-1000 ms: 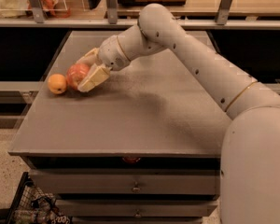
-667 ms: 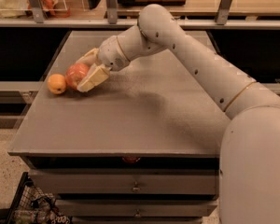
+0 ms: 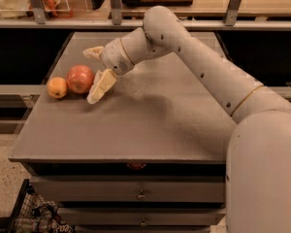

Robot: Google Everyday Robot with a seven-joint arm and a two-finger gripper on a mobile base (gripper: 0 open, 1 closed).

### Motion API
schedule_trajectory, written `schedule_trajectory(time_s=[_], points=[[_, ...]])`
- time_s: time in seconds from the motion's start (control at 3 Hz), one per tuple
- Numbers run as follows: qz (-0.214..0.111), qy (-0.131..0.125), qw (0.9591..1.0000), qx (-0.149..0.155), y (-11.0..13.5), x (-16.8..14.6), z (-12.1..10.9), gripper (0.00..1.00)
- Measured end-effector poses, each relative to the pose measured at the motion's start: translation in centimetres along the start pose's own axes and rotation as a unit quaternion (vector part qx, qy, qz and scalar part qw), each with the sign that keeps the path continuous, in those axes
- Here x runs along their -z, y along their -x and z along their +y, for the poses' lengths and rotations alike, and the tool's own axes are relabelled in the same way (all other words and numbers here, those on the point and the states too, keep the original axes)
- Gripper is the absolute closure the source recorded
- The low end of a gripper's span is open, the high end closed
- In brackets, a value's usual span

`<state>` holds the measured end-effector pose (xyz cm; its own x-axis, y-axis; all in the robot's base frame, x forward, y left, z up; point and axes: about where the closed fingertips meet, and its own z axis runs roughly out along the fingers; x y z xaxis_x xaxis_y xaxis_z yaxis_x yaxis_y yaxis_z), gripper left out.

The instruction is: Move apple near orange

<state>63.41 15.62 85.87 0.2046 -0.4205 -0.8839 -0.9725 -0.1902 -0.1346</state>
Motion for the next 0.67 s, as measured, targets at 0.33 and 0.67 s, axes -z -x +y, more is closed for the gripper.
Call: schedule_trajectory(time_s=[0.33, 0.67], points=[[0.000, 0.002, 1.0000, 0.000, 0.0, 0.1, 0.0, 0.00], [0.015, -0.006, 0.9999, 0.004, -0.1, 1.7, 0.0, 0.00]])
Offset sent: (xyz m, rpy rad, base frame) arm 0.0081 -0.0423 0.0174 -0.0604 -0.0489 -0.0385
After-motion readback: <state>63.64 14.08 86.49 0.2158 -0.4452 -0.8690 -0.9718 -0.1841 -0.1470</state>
